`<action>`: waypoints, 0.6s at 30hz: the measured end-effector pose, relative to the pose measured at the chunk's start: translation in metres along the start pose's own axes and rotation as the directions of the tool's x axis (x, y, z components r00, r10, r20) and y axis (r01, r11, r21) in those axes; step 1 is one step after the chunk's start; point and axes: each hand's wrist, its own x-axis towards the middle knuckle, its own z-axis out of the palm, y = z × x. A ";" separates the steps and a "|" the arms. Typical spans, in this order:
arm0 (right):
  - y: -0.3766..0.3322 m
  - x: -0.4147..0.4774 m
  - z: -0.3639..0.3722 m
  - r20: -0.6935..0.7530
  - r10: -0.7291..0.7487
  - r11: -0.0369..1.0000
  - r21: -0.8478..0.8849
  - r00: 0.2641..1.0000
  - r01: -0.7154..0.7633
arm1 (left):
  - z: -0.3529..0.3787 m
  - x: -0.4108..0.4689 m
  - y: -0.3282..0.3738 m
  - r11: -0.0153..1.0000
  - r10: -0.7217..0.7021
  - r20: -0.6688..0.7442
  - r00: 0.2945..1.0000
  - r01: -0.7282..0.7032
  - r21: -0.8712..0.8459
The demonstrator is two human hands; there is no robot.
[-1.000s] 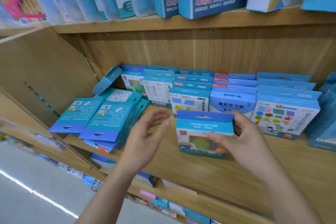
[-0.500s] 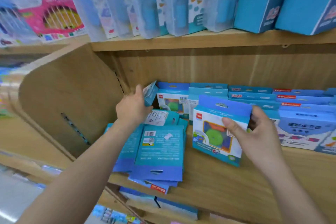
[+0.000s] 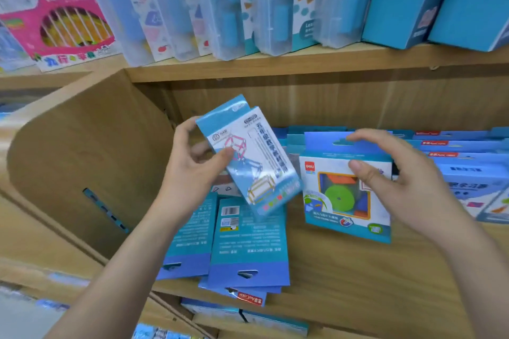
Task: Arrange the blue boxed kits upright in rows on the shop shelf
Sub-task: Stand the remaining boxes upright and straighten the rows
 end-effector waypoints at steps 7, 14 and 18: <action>0.024 -0.007 -0.041 -0.127 0.044 0.999 0.035 0.991 -0.040 | 0.049 -0.017 -0.013 0.979 0.009 0.461 0.887 -0.101 0.176; 0.028 0.011 -0.073 -0.225 0.000 0.986 0.164 0.974 0.038 | 0.097 -0.026 -0.036 0.984 -0.040 0.692 0.721 -0.091 0.152; 0.019 0.019 -0.072 -0.142 -0.047 0.978 0.195 0.989 0.075 | 0.106 -0.026 -0.059 0.918 -0.111 0.730 0.675 -0.211 0.335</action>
